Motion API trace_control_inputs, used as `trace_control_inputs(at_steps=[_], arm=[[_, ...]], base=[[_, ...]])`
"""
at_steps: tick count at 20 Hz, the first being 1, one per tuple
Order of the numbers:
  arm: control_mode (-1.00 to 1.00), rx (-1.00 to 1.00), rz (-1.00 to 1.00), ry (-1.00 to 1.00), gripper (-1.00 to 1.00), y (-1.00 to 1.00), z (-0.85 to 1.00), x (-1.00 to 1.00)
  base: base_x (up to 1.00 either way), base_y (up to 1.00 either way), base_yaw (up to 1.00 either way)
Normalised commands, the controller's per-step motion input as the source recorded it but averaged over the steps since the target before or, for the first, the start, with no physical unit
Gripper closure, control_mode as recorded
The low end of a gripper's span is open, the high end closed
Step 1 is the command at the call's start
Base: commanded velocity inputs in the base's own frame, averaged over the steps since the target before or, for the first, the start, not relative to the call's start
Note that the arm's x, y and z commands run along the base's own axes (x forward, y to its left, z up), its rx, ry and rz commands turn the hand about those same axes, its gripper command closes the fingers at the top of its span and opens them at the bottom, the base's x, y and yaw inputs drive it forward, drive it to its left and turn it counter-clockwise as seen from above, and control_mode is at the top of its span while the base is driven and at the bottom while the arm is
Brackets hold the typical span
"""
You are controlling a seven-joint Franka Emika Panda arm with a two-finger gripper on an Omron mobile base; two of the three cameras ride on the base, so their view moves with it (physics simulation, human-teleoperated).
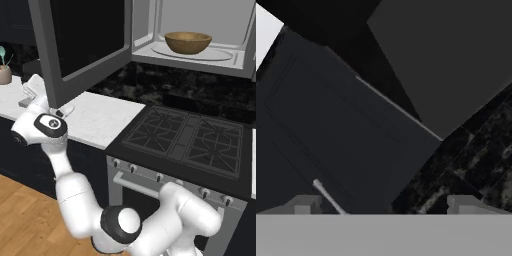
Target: Pick the tomato from the sink and place it in the bowl. Then pick the bowl and place it in the microwave. Then close the microwave door and press the start button.
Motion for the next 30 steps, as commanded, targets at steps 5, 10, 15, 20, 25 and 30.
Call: trace_control_inputs(at_steps=[5, 10, 15, 20, 25, 30], arm=[[-1.00, 0.22, 0.00, -0.26, -1.00, -0.35, 0.00, -0.09], [-1.00, 0.21, 0.00, -0.32, -1.00, -0.38, 0.06, -0.32], [-1.00, 0.26, 0.00, -0.34, -1.00, -0.49, 0.21, -0.61], [-1.00, 0.29, 0.00, -0.31, -1.00, -0.67, 0.14, -0.51], [-1.00, 0.31, 0.00, -0.22, -1.00, -0.74, 0.02, -0.28], [-1.00, 0.28, -0.01, -0.11, -1.00, -0.74, 0.00, 0.00]], base=[[0.00, 0.00, 0.00], [0.00, 0.00, 0.00], [0.00, 0.00, 0.00], [0.00, 0.00, 0.00], [0.00, 0.00, 0.00], [0.00, 0.00, 0.00]])
